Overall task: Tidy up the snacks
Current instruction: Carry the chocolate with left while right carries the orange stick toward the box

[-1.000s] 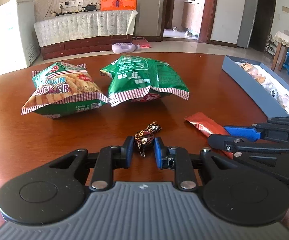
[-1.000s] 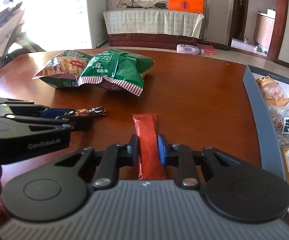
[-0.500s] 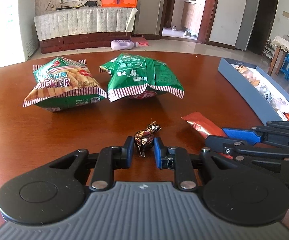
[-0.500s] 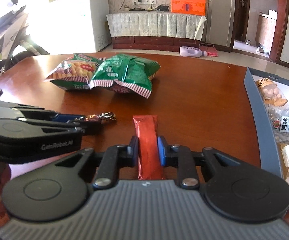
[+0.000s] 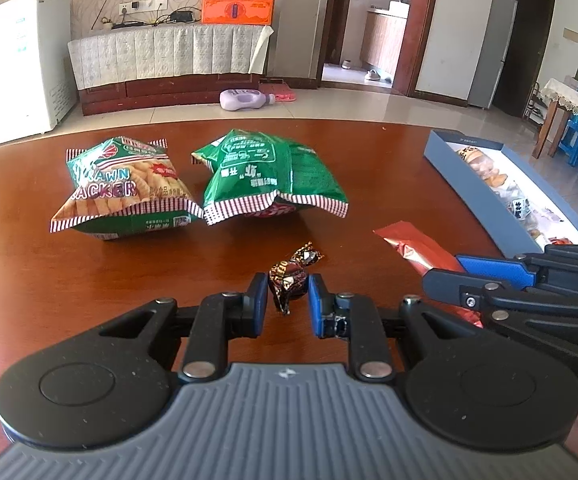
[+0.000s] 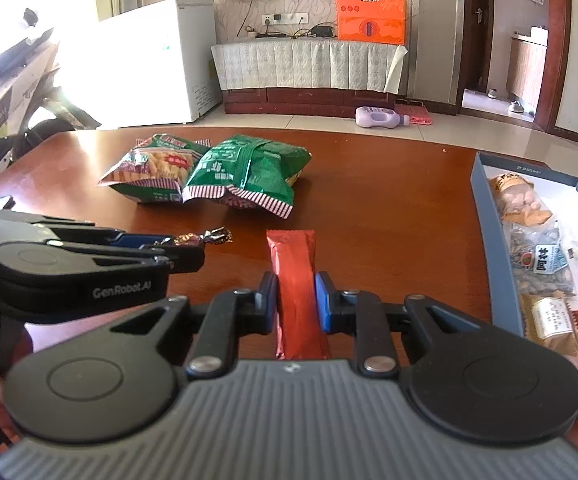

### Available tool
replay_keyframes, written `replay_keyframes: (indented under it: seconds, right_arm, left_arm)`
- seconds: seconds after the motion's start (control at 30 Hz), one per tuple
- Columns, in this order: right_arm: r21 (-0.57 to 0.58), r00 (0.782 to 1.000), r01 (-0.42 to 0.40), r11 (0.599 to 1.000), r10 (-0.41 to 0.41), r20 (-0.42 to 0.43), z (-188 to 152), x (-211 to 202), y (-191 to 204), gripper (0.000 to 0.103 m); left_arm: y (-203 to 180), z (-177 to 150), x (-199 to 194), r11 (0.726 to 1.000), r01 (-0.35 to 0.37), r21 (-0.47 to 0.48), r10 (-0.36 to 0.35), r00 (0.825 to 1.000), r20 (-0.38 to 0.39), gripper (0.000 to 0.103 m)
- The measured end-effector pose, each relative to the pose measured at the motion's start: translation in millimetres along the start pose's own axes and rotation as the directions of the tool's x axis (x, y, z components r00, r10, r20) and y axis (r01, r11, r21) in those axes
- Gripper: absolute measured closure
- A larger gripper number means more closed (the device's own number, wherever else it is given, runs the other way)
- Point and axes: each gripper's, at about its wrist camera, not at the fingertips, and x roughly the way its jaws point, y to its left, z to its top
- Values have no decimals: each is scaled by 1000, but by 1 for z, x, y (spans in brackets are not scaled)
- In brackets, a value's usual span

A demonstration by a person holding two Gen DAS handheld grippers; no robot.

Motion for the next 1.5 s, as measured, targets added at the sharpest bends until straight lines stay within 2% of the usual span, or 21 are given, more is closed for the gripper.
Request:
replay_keyframes:
  seconds: [1.5]
  right_arm:
    - [72,992,102,992,-107,65,-6,-64,-75,79]
  left_arm:
    - [-101,18,-5,990,114,78,-117,992,45,77]
